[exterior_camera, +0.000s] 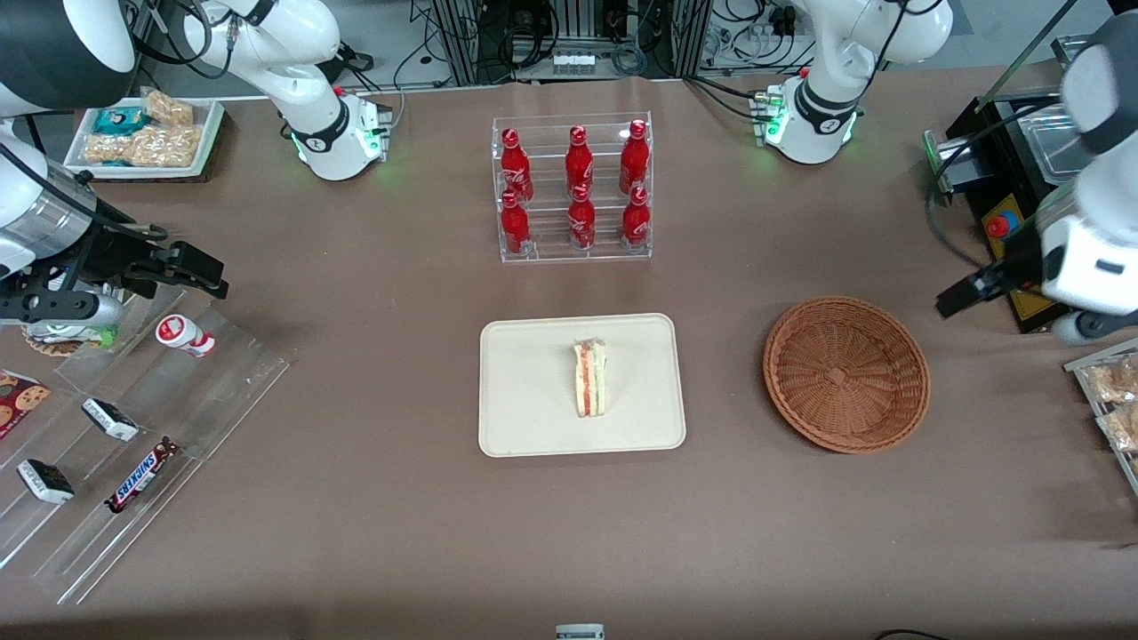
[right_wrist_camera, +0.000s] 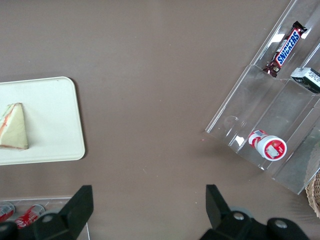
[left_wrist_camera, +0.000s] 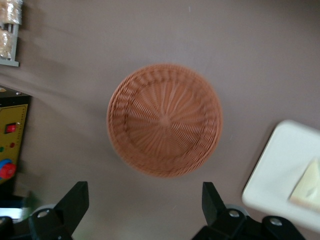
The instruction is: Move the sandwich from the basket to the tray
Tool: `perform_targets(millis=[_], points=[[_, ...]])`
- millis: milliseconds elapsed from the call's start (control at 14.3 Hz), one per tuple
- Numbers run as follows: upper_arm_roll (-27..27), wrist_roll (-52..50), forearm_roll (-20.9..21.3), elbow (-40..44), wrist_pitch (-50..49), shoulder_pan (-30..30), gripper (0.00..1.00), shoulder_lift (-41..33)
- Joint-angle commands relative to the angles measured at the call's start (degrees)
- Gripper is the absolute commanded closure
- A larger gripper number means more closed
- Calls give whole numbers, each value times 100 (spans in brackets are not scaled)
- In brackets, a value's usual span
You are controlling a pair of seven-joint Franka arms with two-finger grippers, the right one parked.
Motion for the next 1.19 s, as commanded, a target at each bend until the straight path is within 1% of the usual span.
perform_targets(millis=[0,209,419,558,628,698,767,837,977,1116], points=[[35,458,20,-199,-98,-133,0,-220],[-114,477,20,37,-89,-133,0,-19],[-79,450,-15,529,-63,-229,0,508],[-70,476,-15,610,-98,-247,0,510],[-87,494,-15,601,-133,-169,0,466],[-149,651,-33,601,-220,32,0,405],[-436,922,-50,610,-308,382,0,396],[-1031,1125,-51,610,-387,952,0,335],[-2611,1284,-51,566,-528,2470,0,28],[-4359,1539,-42,531,-598,4209,0,-131]])
